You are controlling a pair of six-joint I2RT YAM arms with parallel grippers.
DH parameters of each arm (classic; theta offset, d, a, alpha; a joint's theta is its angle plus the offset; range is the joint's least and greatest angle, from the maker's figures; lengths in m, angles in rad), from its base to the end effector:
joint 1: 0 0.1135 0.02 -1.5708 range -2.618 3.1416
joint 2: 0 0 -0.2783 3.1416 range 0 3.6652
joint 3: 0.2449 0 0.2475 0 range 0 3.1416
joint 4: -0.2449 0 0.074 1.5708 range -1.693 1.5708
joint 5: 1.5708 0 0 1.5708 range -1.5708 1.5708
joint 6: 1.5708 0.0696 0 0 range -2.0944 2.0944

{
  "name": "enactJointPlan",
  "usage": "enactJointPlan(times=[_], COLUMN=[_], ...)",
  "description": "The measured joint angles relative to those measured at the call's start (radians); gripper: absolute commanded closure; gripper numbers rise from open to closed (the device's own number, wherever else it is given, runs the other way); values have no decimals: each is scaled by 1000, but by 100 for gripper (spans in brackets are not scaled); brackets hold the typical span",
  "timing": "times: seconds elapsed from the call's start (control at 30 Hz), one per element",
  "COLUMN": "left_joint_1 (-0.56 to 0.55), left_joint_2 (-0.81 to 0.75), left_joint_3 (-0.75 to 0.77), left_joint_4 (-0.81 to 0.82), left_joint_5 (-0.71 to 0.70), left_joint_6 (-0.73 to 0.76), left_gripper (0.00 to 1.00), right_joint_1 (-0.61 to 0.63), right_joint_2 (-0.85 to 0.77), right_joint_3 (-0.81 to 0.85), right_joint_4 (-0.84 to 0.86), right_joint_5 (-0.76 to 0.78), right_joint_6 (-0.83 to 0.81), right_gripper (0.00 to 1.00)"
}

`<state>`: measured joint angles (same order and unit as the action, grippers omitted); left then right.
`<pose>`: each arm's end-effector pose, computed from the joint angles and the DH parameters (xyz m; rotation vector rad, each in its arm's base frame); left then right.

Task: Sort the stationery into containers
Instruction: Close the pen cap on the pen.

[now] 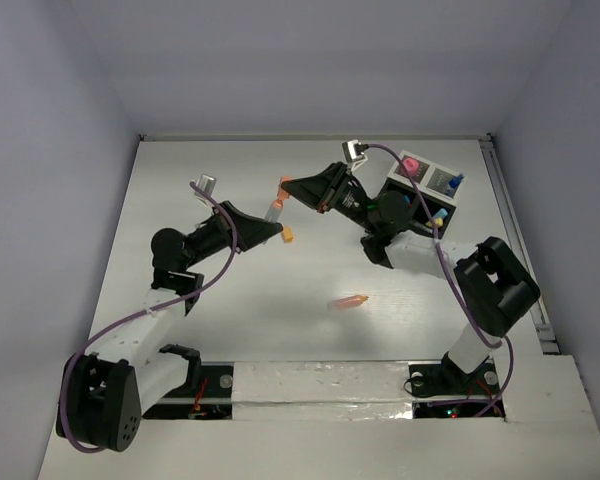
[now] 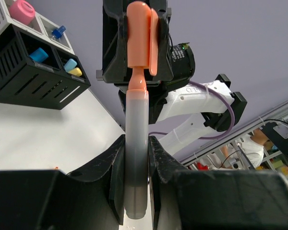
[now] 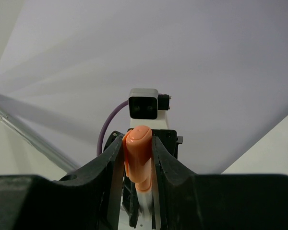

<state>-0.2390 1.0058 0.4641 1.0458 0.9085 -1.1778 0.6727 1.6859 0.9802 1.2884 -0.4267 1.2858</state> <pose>0.1910 -0.1030 0.3326 0.3233 1.4349 -1.6693 0.2858 0.2645 0.3555 -0.0960 1.2621 1.9517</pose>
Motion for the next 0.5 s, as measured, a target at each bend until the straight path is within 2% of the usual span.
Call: enactJointPlan(times=[0.3,0.5], left_joint_1=[6,5], left_joint_2=[25,93], left_joint_3=[-15,-34], left_joint_4=[110,222], left_joint_5=[0,5], left_joint_6=[-70,-197], left_gripper=[100,100], right_joint_1=[14,27], right_joint_2=[0,1], right_joint_3=[-2,-2], right_joint_4=[3,-6], right_joint_5=[0,0], right_joint_6=[-9,-51], right_gripper=[98,95])
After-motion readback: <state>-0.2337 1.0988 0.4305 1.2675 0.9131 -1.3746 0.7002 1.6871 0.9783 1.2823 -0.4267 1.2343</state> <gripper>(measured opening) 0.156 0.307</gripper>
